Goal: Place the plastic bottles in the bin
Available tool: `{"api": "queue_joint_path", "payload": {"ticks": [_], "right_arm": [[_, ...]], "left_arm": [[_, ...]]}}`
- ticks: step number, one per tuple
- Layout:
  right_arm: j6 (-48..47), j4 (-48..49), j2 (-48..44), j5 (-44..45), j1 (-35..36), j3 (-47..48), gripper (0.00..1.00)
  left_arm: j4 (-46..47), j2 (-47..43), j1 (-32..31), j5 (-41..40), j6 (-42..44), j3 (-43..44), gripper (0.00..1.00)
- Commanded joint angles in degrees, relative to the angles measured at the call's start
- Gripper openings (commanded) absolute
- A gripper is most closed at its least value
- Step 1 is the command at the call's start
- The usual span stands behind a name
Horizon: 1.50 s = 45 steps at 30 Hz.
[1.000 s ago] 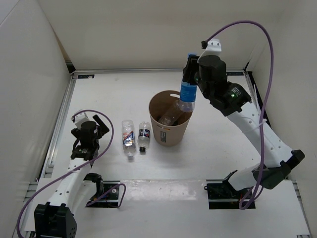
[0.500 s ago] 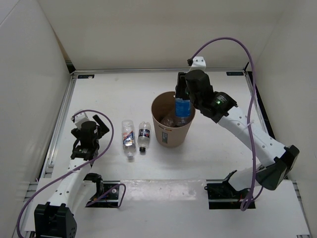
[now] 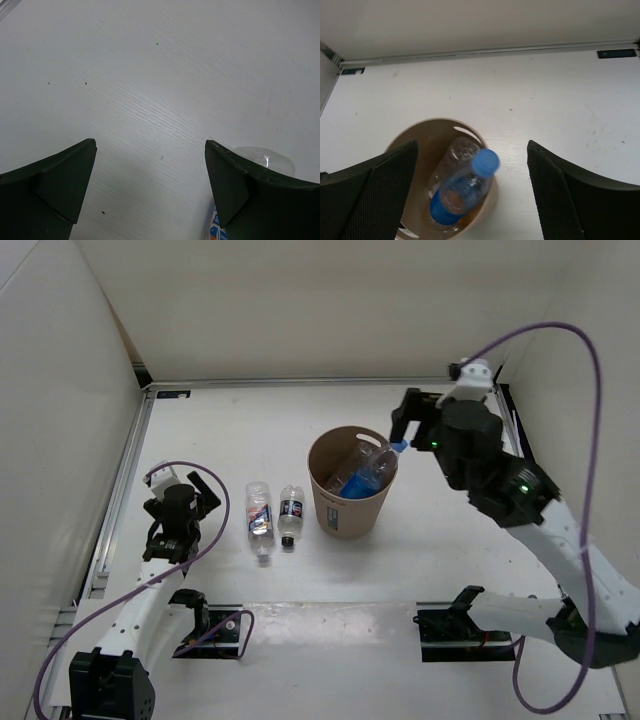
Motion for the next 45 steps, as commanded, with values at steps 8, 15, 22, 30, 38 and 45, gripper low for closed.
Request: {"api": "queue_joint_path", "payload": {"ticks": [8,15,22,30,38,45], "right_arm": [[9.6,-19.7,-25.6,1.9,-8.1,-18.2,0.90],[10.4,-24.5,-29.5,-3.2,-14.2,-24.8,0.90],[15.1,-29.3,-24.3,5.1,-7.1,-22.8,0.90],[24.7,-38.2,-27.2,15.7,9.1,-22.2,0.90],[36.4,-46.0,-27.1,22.5,21.8,-21.9,0.90],[36.1,-45.9,-24.3,22.3,21.1,-21.1,0.90]], "left_arm": [[-1.3,-0.3,0.3,2.9,1.2,3.0,1.00],[-11.1,1.1,5.3,9.8,0.7,8.7,1.00],[-15.1,-0.2,4.7,23.0,-1.9,13.3,1.00],[-23.6,14.8,-3.0,26.7,2.8,25.8,1.00],[-24.3,24.9,-13.3,17.4,2.2,31.2,1.00],[-25.3,33.6,-15.9,17.1,3.1,34.1,1.00]]}}
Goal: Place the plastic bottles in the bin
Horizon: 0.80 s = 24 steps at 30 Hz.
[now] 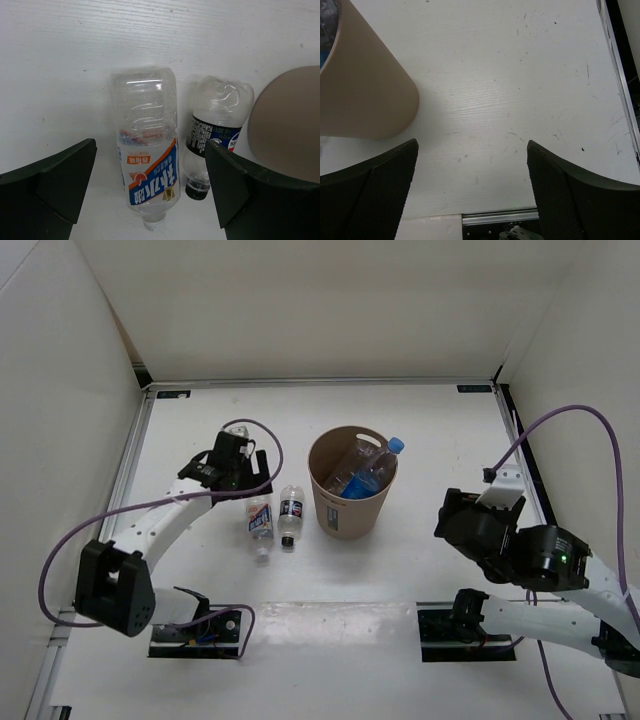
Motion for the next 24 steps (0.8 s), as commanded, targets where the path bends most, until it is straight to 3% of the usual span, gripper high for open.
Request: {"api": "queue_joint_path", "payload": {"ticks": [1,13,19,24], "right_arm": [[2.4,-4.1,0.6,2.0,0.1,1.8,0.90],[1.2,-2.9,0.1,2.3,0.2,1.3,0.90],[0.5,-2.3,1.0,2.2,-0.4,1.2,0.90],[0.1,-2.0,1.3,1.9,-0.8,1.2,0.90]], "left_arm": [[-1.1,3.9,-0.2,-1.4,1.0,3.1,1.00],[-2.3,19.1,-0.2,1.8,2.0,8.9,0.99],[-1.6,21.4,-0.3,2.3,3.2,8.7,0.75],[-5.1,19.9,-0.2,0.5,3.4,10.4,0.63]]}}
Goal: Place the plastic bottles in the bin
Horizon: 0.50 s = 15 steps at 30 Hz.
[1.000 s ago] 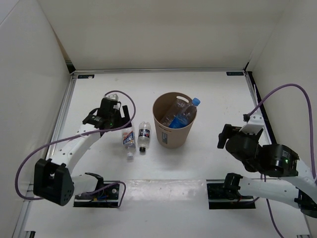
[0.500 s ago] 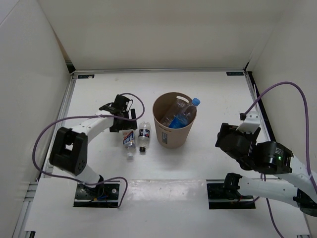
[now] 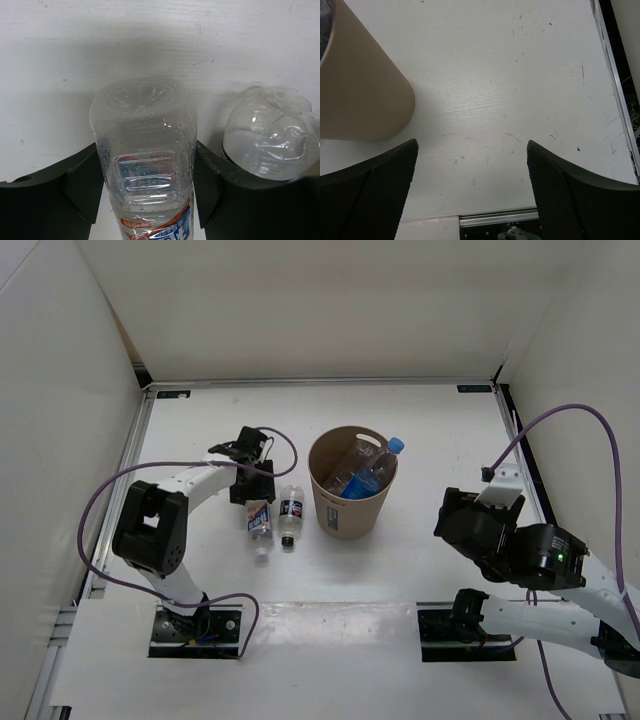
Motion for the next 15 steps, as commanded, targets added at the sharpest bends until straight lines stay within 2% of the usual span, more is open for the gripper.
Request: {"api": "queue_joint_path", "payload": {"ticks": [1,6,10,12,15], "right_arm": [[0.3,-1.8,0.3,1.4,-0.6,1.1,0.90],[0.2,-1.7,0.2,1.3,-1.0,1.1,0.90],[-0.1,-1.4,0.2,1.2,-1.7,1.1,0.90],[-0.4,-1.2,0.4,1.1,-2.2,1.1,0.90],[-0.7,-1.1,0.4,0.9,-2.2,1.0,0.90]], "left_arm": [[-3.4,-4.1,0.0,-1.6,0.7,3.6,0.62],[-14.4,-13.4,-0.1,-9.0,2.0,16.0,0.59],[-19.6,-17.4,0.3,-15.1,2.8,27.3,0.59],[-19.7,-19.3,1.2,-17.3,3.0,31.2,0.59],[-14.8,-21.0,2.2,-14.4,4.3,35.1,0.56]]}}
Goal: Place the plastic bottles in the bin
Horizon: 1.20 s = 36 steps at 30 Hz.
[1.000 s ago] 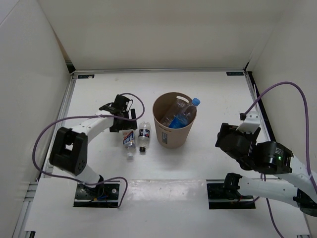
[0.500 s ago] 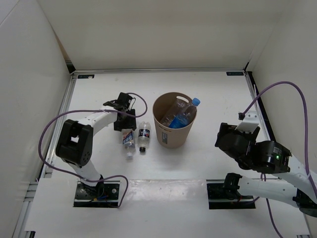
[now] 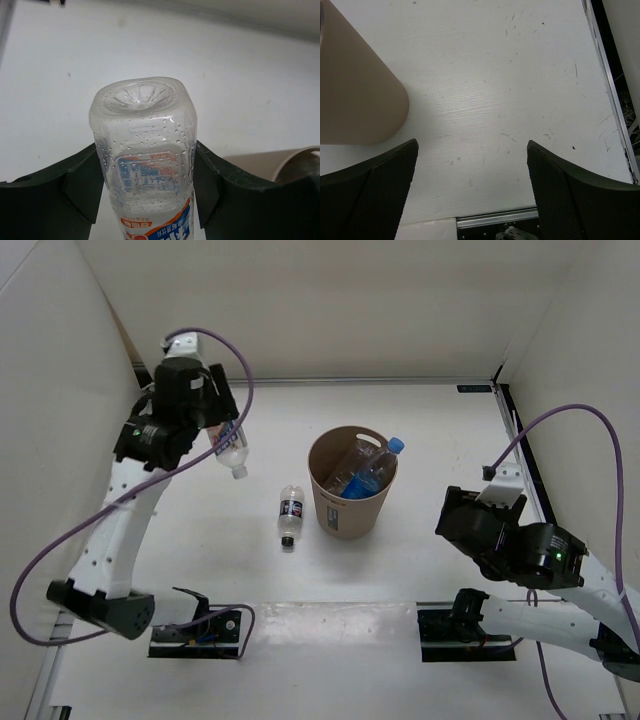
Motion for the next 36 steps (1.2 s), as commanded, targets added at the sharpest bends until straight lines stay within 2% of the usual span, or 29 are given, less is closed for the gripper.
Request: {"api": "queue_joint_path", "payload": {"ticks": [1,2,5,9,13,14,15,19,28,32,36], "right_arm": [[-0.2,-1.0,0.1,1.0,0.0,1.1,0.90],[-0.1,-1.0,0.1,1.1,-0.1,1.0,0.90],[-0.2,-0.8,-0.1,1.0,-0.7,1.0,0.90],[-0.2,-0.8,-0.2,1.1,-1.3,0.9,0.90],[-0.5,-0.5,-0.1,1.0,-1.4,0.8,0.90],[-0.5,-0.4,0.1,1.0,-1.3,0.7,0.90],[-0.5,-0.5,0.1,0.9,-1.5,0.7,0.90],[-0.6,-0.2,0.5,0.8,-2.5,0.7,0.90],[-1.2,0.0,0.6,0.6,-2.8,0.7,0.90],[-1.1,0.1,0.7,0.6,-2.8,0.5,0.90],[-1.4,0.4,0.9,0.5,-3.2,0.5,0.90]], "left_arm": [[3.5,-2.4,0.3,1.4,2.7,2.7,0.56],[5.4,-2.8,-0.4,2.5,4.8,2.3,0.56],[19.4,-5.0,-2.9,7.3,9.1,-1.1,0.64],[28.7,-6.5,-6.0,11.2,10.0,-2.8,0.64],[39.6,-5.4,-12.1,11.3,16.9,-3.9,0.67],[40.3,-3.5,-16.1,10.1,18.1,-3.6,0.67],[41.1,-2.8,-17.5,9.6,23.3,-3.3,0.67],[45.9,1.4,-23.7,4.1,28.5,-3.7,0.64],[62.2,7.9,-27.4,0.9,31.2,-10.8,0.65],[64.8,10.1,-30.2,-2.3,34.7,-11.2,0.65],[70.4,10.5,-32.3,-5.1,36.5,-15.1,0.73]]}}
